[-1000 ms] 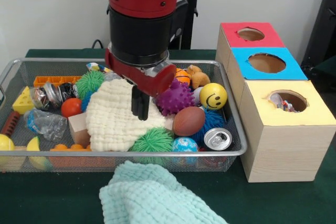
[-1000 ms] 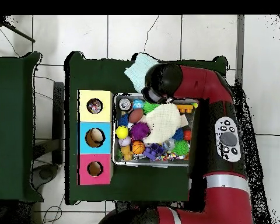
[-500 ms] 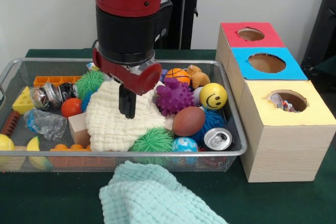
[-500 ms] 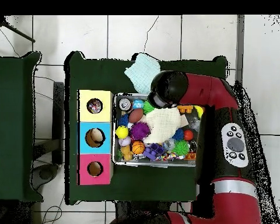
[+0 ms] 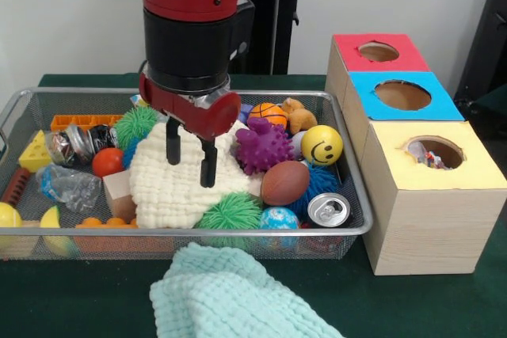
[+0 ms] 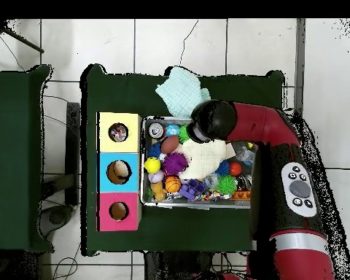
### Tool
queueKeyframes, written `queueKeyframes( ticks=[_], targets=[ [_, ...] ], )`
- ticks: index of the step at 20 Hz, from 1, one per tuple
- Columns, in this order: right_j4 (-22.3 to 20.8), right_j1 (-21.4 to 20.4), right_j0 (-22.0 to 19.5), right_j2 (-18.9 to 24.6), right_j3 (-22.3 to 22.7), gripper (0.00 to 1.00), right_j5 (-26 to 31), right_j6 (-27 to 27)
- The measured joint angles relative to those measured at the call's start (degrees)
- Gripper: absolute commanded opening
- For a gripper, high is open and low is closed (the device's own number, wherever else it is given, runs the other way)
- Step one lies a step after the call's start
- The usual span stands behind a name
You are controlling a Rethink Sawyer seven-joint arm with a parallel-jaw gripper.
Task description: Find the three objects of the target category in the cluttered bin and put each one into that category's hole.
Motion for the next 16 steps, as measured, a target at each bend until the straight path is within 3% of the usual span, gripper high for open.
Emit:
queueKeyframes(
  ticks=[9,16],
  targets=[
    [-0.14,-0.99,-3.46,0.9,3.85,1.0,-0.02,0.0],
    [-0.4,-2.07,-8.33,4.1,7.75,1.0,-0.83,-0.34]
  ],
)
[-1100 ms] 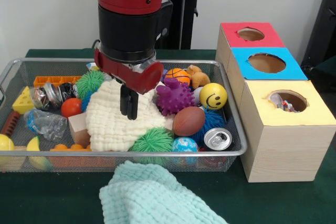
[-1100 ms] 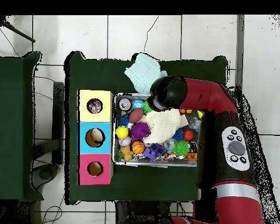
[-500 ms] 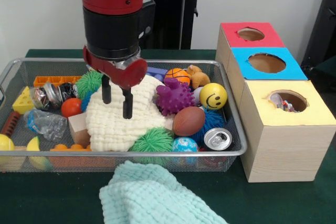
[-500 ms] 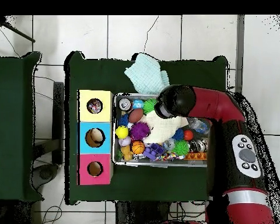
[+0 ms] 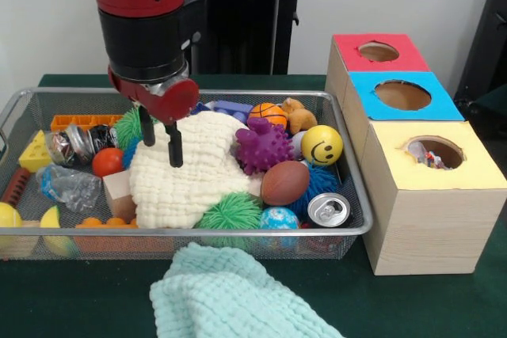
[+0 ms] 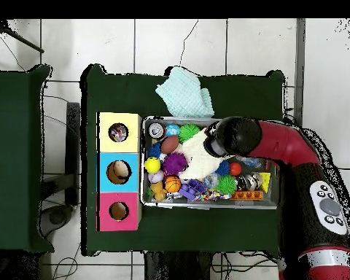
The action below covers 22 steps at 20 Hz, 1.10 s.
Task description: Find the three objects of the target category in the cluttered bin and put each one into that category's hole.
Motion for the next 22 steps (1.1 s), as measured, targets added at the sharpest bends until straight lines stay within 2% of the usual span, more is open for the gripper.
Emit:
queueKeyframes(
  ticks=[9,22],
  targets=[
    [-4.81,0.34,-4.85,3.21,3.18,1.0,-0.12,-3.06],
    [-7.83,4.81,-4.59,6.29,3.47,1.0,-0.13,-3.47]
  ],
)
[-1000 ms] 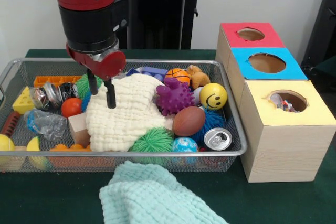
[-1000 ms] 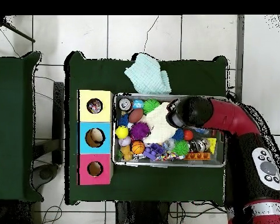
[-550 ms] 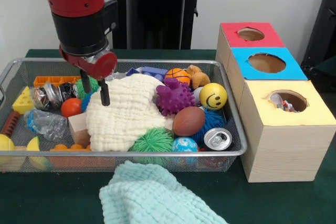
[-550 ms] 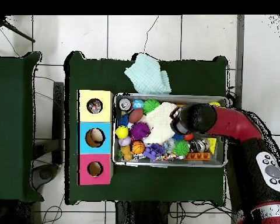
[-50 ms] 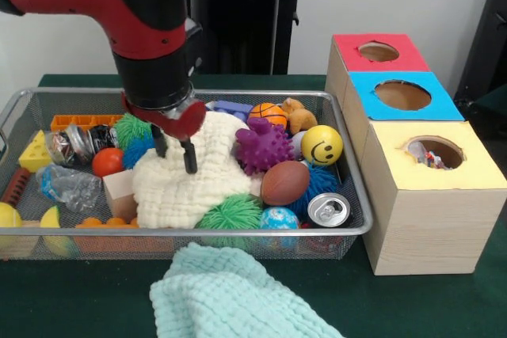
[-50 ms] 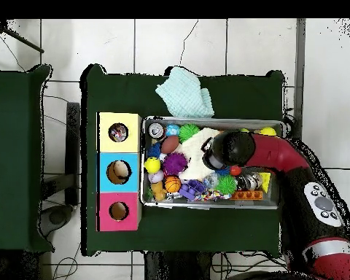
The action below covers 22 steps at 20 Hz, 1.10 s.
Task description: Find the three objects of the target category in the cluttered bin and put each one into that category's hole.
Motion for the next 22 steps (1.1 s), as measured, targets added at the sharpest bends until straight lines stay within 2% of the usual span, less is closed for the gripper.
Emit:
queueKeyframes(
  ticks=[13,22],
  targets=[
    [-0.22,4.15,2.96,0.71,-2.02,1.0,-0.7,0.0],
    [-0.22,8.55,3.29,0.86,-6.73,1.0,-1.57,0.0]
  ],
)
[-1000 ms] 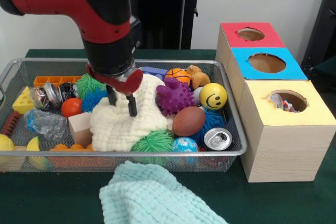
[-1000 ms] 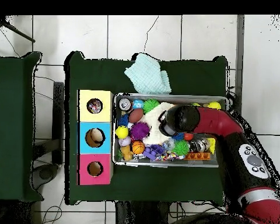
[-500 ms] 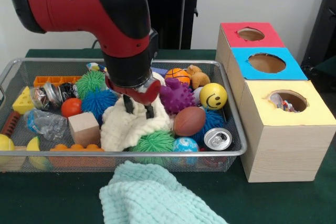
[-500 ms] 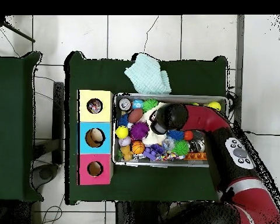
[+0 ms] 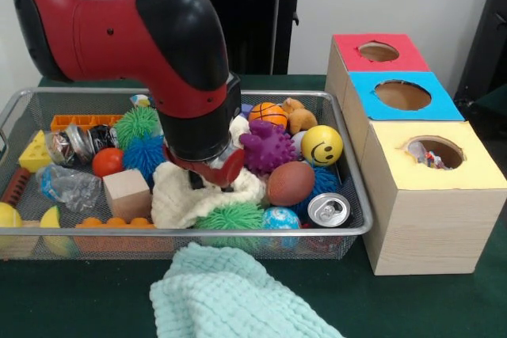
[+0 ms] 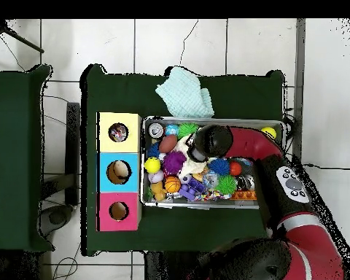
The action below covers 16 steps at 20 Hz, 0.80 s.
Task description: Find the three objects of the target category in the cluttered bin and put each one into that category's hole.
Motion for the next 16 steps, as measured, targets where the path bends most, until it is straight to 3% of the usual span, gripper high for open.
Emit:
queueKeyframes(
  ticks=[5,6,16],
  targets=[
    [0.02,1.63,0.01,0.1,-1.71,1.0,0.01,-0.01],
    [0.02,1.89,0.02,0.11,-1.97,0.0,0.01,-0.01],
    [-0.41,1.51,2.03,-0.93,-3.27,0.0,1.23,0.0]
  ],
)
